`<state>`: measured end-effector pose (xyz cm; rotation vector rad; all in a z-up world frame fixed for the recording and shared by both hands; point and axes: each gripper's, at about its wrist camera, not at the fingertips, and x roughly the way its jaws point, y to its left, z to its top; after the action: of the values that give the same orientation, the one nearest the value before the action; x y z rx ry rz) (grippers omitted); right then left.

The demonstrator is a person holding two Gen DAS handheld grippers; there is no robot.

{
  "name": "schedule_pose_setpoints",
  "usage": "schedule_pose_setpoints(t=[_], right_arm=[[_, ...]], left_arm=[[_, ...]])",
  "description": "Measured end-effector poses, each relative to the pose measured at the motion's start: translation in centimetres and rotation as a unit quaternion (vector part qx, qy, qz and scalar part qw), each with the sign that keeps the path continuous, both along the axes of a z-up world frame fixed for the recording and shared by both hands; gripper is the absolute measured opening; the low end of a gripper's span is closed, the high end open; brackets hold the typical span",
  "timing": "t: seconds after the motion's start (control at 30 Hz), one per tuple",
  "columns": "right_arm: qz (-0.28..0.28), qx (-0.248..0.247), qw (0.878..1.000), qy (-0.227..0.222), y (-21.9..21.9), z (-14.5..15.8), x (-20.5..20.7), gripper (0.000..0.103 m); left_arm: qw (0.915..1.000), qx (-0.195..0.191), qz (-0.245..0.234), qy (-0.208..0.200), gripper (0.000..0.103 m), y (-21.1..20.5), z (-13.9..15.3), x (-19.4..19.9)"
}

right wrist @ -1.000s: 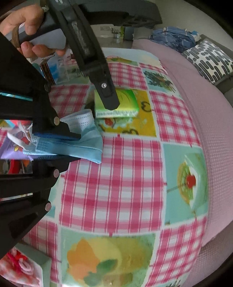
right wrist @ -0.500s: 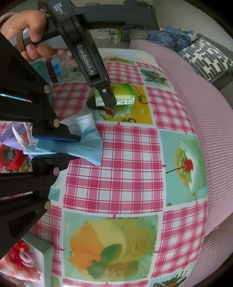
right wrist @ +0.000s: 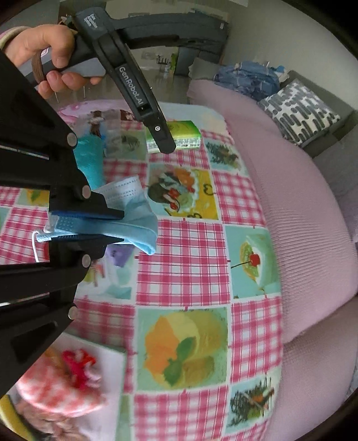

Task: Organize soft objects
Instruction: 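Grasp the green tissue pack with the left tool while the right grasps the blue face mask, then carry the tissue pack with the left tool while the right carries the mask to the tray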

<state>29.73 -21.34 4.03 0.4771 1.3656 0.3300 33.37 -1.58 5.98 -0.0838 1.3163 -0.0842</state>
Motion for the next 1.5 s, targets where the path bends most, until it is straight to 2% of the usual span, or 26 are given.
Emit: schedule_pose_setpoints(t=[0.17, 0.27, 0.47, 0.57, 0.7, 0.87, 1.03, 1.33, 1.5], right_arm=[[-0.012, -0.003, 1.0, -0.019, -1.3, 2.9, -3.5, 0.01], [-0.02, -0.008, 0.999, -0.029, -2.4, 4.1, -6.1, 0.01], [-0.043, -0.016, 0.998, -0.045, -4.4, 5.3, -11.2, 0.01], [-0.055, -0.029, 0.997, -0.052, -5.0, 5.2, -13.6, 0.01], [-0.075, -0.021, 0.995, -0.055, -6.4, 4.3, -16.3, 0.01], [-0.107, -0.008, 0.991, -0.076, -8.9, 3.8, -19.6, 0.01], [-0.132, -0.048, 0.987, -0.08, -11.8, 3.1, -21.8, 0.01], [-0.166, -0.08, 0.981, -0.063, -18.1, 1.2, -23.9, 0.01], [-0.169, -0.078, 0.982, -0.046, -19.5, -1.0, -24.2, 0.01]], left_arm=[[0.9991, -0.006, -0.024, -0.033, 0.048, 0.3, 4.6, -4.8], [0.9975, -0.021, -0.043, -0.051, 0.048, 0.1, 5.5, -7.1], [0.9932, -0.032, -0.078, -0.08, 0.048, -3.1, 6.9, -12.4], [0.9908, -0.04, -0.096, -0.087, 0.048, -4.7, 6.6, -15.0], [0.9886, -0.054, -0.102, -0.097, 0.048, -6.6, 6.1, -17.7], [0.9844, -0.051, -0.126, -0.112, 0.048, -9.5, 5.2, -20.4], [0.9794, -0.043, -0.155, -0.122, 0.048, -12.6, 4.5, -21.8], [0.9705, -0.057, -0.215, -0.093, 0.048, -18.3, 0.7, -23.7], [0.9685, -0.054, -0.233, -0.069, 0.048, -20.3, -2.0, -24.6]])
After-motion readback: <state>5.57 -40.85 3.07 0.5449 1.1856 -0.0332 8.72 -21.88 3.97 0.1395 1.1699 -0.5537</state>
